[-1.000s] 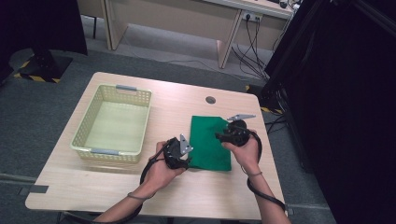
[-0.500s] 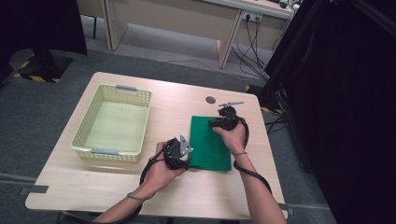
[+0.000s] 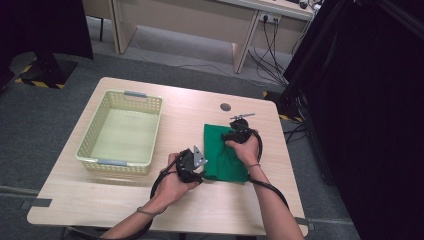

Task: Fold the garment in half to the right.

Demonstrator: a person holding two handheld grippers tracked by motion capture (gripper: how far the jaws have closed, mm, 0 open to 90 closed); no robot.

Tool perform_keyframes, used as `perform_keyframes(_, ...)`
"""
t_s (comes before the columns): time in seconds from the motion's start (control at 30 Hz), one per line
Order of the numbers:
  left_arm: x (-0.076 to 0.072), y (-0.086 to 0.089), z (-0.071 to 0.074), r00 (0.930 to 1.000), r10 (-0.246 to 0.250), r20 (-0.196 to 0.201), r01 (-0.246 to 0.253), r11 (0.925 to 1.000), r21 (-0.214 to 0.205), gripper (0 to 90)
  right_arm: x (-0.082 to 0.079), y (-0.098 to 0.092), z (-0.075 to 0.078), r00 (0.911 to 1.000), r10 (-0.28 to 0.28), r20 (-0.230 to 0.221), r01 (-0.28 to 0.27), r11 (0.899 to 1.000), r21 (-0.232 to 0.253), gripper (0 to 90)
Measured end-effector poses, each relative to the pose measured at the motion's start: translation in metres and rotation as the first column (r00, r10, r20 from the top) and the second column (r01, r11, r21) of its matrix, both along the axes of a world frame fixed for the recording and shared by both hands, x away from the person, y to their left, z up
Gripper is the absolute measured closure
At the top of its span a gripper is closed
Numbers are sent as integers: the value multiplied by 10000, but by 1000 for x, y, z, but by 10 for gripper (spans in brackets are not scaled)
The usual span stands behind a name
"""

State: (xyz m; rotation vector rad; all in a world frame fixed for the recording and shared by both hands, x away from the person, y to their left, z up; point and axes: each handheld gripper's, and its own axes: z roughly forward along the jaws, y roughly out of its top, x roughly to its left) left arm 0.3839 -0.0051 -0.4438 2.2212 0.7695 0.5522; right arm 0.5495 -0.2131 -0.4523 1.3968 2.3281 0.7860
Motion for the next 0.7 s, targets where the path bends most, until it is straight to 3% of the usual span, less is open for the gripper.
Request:
perform_keyframes(0.2,0,-1,-1,10000,-37,-30,37,10000,18,353,-2,0,0,9999,53,106,-53,10000,-29,526)
perform_keyframes(0.5,1,0,0,10000,33,15,-33,10000,-26,348,-23,-6,30,9964,345,772,-360,9992,186,515)
perform_keyframes(0.7,1,-3,-2,10000,-27,-20,27,10000,42,344,-34,-4,17,9976,568,389,-569,9984,8,514)
